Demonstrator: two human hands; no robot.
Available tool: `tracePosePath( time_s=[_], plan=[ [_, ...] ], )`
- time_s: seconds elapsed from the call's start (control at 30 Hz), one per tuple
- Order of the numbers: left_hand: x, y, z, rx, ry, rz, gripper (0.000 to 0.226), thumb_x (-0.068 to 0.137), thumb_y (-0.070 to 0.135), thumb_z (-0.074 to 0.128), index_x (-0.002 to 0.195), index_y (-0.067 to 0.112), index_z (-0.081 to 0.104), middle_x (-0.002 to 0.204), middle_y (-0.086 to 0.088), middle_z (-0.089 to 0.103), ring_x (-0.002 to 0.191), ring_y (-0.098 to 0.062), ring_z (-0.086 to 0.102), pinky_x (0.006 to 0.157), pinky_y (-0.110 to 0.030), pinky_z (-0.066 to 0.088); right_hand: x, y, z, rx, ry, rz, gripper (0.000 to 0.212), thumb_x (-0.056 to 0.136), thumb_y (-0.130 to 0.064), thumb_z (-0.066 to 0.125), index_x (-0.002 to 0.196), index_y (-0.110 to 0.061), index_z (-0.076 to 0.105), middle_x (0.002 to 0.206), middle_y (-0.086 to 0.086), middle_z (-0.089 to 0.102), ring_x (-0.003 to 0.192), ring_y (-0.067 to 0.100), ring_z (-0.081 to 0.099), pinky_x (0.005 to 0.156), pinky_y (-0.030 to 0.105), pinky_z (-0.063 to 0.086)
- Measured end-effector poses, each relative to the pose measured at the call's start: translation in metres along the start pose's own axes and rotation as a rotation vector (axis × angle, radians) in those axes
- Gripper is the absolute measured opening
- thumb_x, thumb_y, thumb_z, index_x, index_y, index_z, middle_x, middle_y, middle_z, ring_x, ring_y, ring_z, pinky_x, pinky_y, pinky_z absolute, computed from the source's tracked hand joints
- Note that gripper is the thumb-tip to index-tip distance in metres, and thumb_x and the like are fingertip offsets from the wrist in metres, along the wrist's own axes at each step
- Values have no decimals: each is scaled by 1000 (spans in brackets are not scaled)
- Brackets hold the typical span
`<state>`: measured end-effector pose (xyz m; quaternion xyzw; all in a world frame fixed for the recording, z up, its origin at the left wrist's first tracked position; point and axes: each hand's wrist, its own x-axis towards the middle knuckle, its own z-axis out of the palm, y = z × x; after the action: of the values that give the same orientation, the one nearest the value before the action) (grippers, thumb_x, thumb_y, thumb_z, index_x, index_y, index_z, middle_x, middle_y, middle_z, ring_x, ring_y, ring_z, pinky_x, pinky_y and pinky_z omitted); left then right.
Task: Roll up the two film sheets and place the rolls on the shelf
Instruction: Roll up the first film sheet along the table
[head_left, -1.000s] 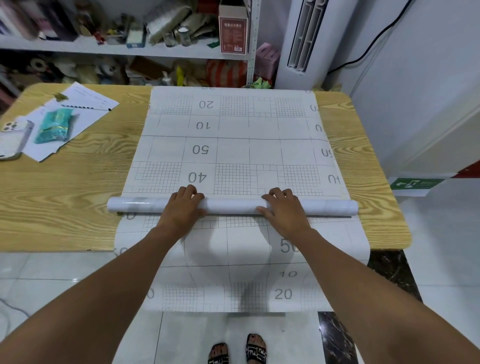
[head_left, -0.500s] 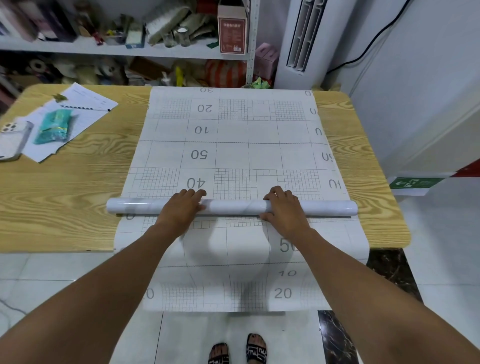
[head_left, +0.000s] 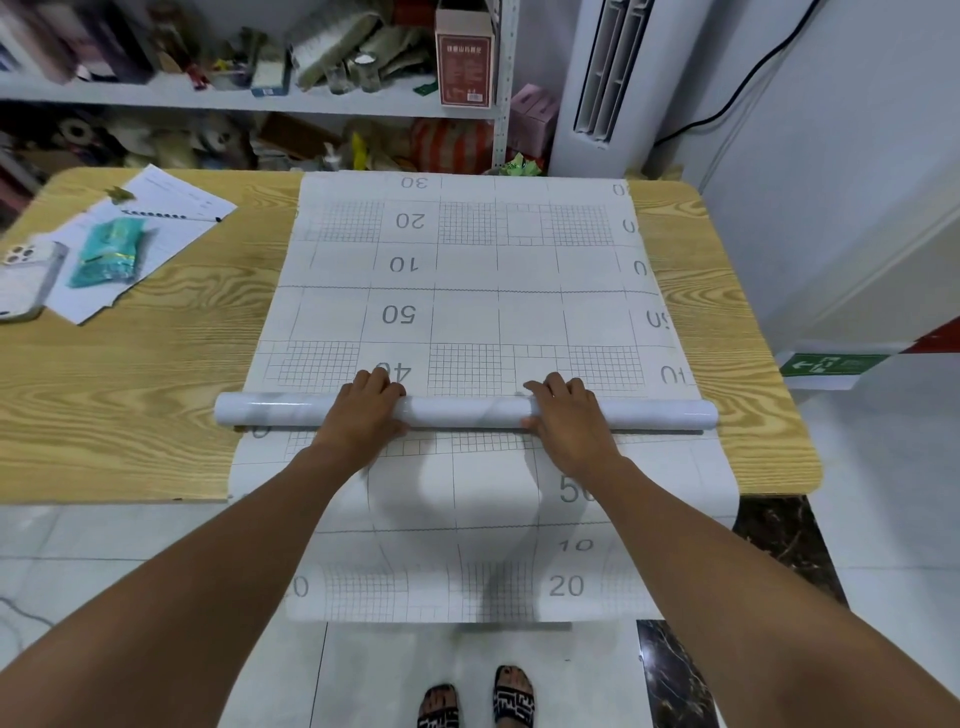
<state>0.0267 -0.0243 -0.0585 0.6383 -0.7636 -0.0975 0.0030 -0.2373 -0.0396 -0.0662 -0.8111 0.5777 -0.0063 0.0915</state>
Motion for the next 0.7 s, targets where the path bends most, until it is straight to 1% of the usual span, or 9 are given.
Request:
tracePosePath(
  time_s=[0.1,0.2,0.3,0.4,0.5,0.6,0.7],
  plan=[
    [0,-1,1,-50,-2,-11,54,81,24,67,127,5,47,122,-16,50,109,-32,44,91,-39,35,0,-1,-2,63,4,15,43,96,-26,47,136,-16,37,126,6,48,107,25,42,91,33,31],
    [1,-1,1,-70,7,-13,56,83,23,64,131,6,41,125,-15,51,110,-32,46,92,-37,33,1,0,-2,107,22,23,38,97,-28,44,132,-13,42,124,8,51,109,26,44,93,32,30],
    [1,-1,0,-78,8,-19,44,88,23,57,127,9,44,121,-13,53,107,-30,46,90,-36,32,1,1,0,94,40,32,38,95,-36,47,122,-11,48,118,8,54,105,27,46,91,32,31],
    [0,-2,0,-66,-6,-12,30,91,23,52,119,11,49,114,-12,55,102,-29,47,85,-35,33,0,1,0,74,47,24,48,85,-46,59,116,-9,52,112,8,54,101,28,46,88,34,33],
    [0,-3,0,-55,-35,3,29,94,22,47,121,12,49,113,-10,55,102,-27,47,85,-34,32,-1,0,-2,45,38,25,54,77,-47,68,117,-13,53,115,5,51,105,26,43,90,33,31],
    [0,-4,-1,-57,-64,28,32,95,17,43,126,13,45,116,-9,53,105,-26,47,86,-32,32,0,2,-4,-31,35,15,51,80,-42,66,122,-17,52,120,4,48,109,24,40,92,31,27],
    [-2,-6,-1,-50,-53,42,35,92,11,48,127,10,46,119,-11,51,106,-27,46,86,-33,35,0,2,-5,-28,19,12,50,83,-41,63,125,-17,51,121,3,47,109,23,40,92,29,26]
  ],
)
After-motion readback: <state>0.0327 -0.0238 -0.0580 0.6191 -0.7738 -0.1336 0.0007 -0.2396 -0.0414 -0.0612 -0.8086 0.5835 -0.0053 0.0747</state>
